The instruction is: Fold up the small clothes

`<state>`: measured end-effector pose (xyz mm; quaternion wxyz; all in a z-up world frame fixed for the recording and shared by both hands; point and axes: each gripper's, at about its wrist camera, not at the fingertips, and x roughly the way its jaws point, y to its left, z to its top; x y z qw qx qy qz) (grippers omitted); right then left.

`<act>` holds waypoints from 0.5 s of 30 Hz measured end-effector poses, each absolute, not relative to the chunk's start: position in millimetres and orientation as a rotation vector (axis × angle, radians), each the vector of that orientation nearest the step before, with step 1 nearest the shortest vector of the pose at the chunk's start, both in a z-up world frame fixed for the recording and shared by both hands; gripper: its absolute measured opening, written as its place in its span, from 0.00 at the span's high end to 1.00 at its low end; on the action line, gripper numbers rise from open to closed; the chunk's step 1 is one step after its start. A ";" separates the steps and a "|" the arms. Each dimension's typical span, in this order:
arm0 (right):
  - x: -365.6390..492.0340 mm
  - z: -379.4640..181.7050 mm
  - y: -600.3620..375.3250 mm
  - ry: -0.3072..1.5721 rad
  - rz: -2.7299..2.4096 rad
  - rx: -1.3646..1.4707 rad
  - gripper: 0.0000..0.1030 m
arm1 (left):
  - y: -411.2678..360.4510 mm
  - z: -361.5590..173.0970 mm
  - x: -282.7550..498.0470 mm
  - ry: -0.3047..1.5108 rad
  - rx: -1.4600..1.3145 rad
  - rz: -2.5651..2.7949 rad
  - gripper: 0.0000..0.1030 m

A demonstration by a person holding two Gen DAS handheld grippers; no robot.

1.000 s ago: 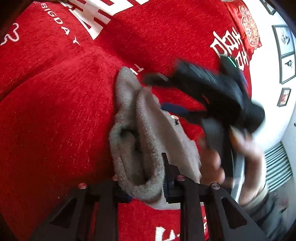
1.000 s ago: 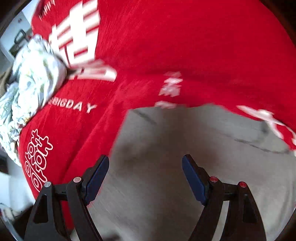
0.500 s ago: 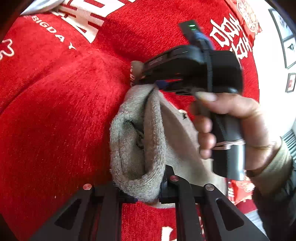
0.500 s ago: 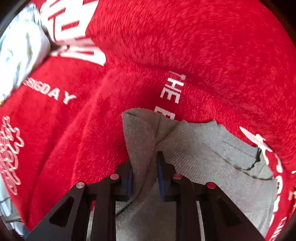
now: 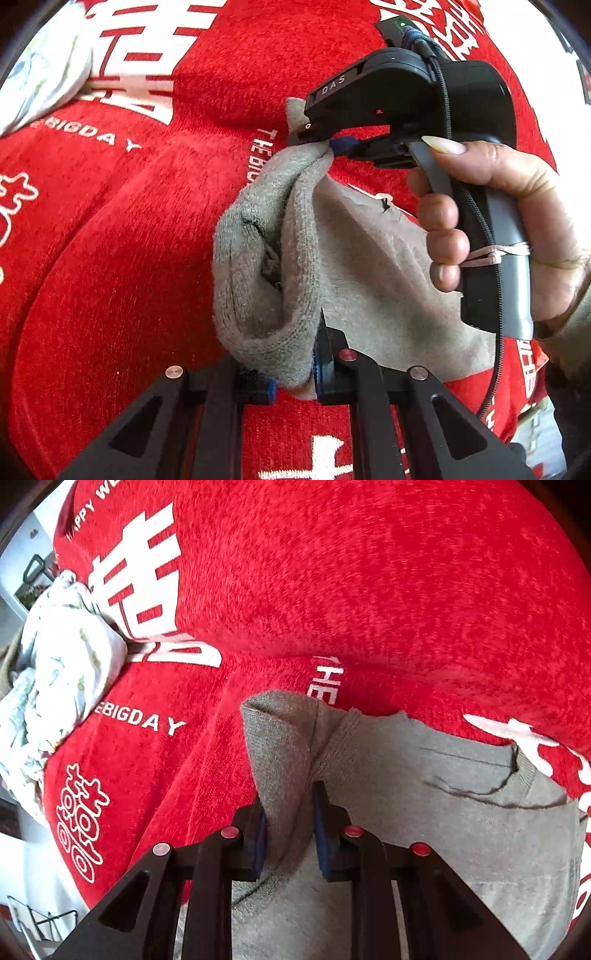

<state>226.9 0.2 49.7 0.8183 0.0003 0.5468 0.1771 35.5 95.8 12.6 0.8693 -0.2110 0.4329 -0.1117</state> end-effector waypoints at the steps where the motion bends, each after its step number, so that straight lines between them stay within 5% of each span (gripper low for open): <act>1: 226.8 51.8 -3.2 1.161 0.381 0.006 0.77 | 94.6 13.3 34.8 0.905 -0.434 -0.233 0.86; 15: 225.2 71.2 -50.7 1.147 0.439 0.133 0.77 | 68.0 31.5 35.8 0.924 -0.333 -0.195 0.91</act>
